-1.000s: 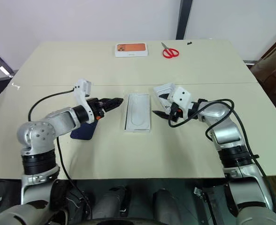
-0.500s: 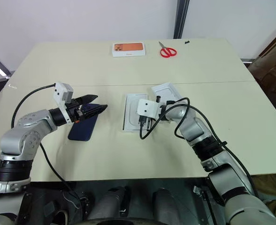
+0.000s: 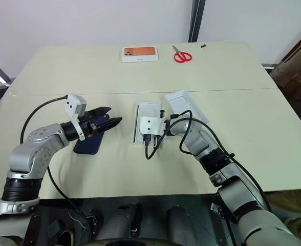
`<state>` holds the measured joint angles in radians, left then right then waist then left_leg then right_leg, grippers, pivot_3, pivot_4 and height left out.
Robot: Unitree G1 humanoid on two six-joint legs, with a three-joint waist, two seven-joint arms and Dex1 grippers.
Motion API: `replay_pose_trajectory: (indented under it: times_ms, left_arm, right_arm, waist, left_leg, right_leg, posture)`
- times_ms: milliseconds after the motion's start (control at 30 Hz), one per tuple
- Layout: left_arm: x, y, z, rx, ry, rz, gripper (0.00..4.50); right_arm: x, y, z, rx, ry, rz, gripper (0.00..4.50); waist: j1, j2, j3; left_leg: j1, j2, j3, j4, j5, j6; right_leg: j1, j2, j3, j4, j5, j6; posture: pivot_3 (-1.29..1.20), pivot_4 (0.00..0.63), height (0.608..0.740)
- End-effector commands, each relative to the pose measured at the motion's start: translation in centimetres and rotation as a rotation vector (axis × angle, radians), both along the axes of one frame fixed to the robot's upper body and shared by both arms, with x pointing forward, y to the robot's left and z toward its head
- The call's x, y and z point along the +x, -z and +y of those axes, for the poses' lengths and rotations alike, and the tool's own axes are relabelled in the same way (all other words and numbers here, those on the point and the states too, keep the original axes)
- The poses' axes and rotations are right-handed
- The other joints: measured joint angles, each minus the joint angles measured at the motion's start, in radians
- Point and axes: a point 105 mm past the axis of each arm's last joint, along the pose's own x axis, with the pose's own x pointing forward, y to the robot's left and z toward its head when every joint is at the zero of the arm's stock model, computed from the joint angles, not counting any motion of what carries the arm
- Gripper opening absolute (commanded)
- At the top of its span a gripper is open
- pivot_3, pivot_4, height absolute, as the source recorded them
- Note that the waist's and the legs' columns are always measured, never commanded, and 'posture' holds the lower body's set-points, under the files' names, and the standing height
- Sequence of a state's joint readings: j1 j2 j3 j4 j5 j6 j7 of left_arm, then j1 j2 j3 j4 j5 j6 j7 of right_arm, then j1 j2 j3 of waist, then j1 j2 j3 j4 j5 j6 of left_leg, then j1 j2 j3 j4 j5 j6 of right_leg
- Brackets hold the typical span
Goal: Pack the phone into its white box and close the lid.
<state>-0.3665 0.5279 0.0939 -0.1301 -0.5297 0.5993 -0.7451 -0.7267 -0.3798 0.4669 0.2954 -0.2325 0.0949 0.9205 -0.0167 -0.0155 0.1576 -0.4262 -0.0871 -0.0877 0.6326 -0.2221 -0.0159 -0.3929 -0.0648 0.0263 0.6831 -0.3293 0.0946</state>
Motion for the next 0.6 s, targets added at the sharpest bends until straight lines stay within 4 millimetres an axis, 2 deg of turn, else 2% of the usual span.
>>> replay_pose_trajectory:
  times_ms: [33, 167, 300, 600]
  left_arm:
    - [0.0, -1.2, -0.2, 0.015, -0.002, -0.065, 3.89]
    - [0.2, -1.0, -0.2, 0.023, -0.019, -0.068, 3.89]
    - [0.3, -0.9, -0.2, 0.024, -0.027, -0.069, 3.89]
    - [0.4, -0.9, -0.2, 0.023, -0.031, -0.071, 3.89]
  right_arm:
    - [0.1, -1.6, 0.6, 0.048, -0.024, -0.021, 0.02]
    - [-0.5, -2.1, 0.8, 0.077, -0.062, -0.015, 0.02]
    - [0.0, -1.9, 0.3, 0.069, -0.037, -0.030, 0.02]
    - [2.4, -4.4, -1.5, 0.104, 0.063, -0.110, 0.02]
  waist:
    - [0.000, 0.000, 0.000]
    - [0.000, 0.000, 0.000]
    - [0.000, 0.000, 0.000]
    - [0.000, 0.000, 0.000]
  left_leg:
    - [0.000, 0.000, 0.000, 0.000, 0.000, 0.000]
    - [0.000, 0.000, 0.000, 0.000, 0.000, 0.000]
    - [0.000, 0.000, 0.000, 0.000, 0.000, 0.000]
    - [0.000, 0.000, 0.000, 0.000, 0.000, 0.000]
  right_leg:
    - [0.000, 0.000, 0.000, 0.000, 0.000, 0.000]
    - [0.000, 0.000, 0.000, 0.000, 0.000, 0.000]
    - [0.000, 0.000, 0.000, 0.000, 0.000, 0.000]
    - [0.000, 0.000, 0.000, 0.000, 0.000, 0.000]
  posture:
    - [0.00, 0.150, 0.734]
    - [0.00, 0.150, 0.734]
    - [0.00, 0.150, 0.734]
    - [0.00, 0.150, 0.734]
